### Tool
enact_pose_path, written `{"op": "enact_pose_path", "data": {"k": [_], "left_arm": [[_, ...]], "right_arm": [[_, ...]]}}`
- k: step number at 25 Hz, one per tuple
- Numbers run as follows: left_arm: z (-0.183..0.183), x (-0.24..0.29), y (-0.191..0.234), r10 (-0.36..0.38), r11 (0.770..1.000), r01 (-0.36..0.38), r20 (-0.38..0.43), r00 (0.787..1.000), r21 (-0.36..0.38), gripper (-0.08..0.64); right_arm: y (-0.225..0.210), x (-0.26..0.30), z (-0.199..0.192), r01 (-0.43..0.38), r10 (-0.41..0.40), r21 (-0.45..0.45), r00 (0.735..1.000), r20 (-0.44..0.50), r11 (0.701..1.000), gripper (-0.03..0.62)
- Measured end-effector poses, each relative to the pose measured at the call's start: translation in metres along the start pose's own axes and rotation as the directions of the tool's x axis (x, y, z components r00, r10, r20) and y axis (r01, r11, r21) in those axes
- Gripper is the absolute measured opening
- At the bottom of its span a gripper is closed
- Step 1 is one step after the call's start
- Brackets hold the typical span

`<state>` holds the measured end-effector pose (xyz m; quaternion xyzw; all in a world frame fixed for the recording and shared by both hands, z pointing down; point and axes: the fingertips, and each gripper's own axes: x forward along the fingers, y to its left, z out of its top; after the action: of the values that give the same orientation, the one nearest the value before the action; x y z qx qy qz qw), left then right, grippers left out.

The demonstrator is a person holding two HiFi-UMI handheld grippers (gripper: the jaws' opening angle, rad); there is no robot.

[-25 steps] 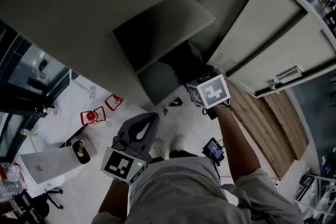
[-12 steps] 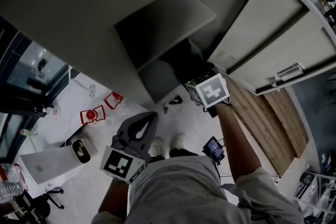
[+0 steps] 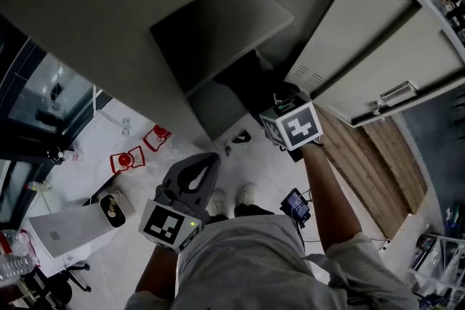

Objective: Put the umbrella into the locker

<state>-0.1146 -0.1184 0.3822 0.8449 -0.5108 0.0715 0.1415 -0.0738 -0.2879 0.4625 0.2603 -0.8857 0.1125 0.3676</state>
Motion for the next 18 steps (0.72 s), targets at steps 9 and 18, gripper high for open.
{"op": "enact_pose_path", "data": {"k": [9,18], "left_arm": [[0.000,0.002,-0.007,-0.024,1.000,0.024,0.002,1.000,-0.009,0.015],[0.000,0.004,-0.019,-0.053,0.999,0.053,-0.011,0.999,0.005,0.015]], "right_arm": [[-0.003,-0.022,-0.006,-0.006,0.004,0.052,0.999,0.041,0.999,0.276],[0.004,-0.037,-0.028,-0.016,0.012,0.071,0.999,0.053,0.997,0.276]]}}
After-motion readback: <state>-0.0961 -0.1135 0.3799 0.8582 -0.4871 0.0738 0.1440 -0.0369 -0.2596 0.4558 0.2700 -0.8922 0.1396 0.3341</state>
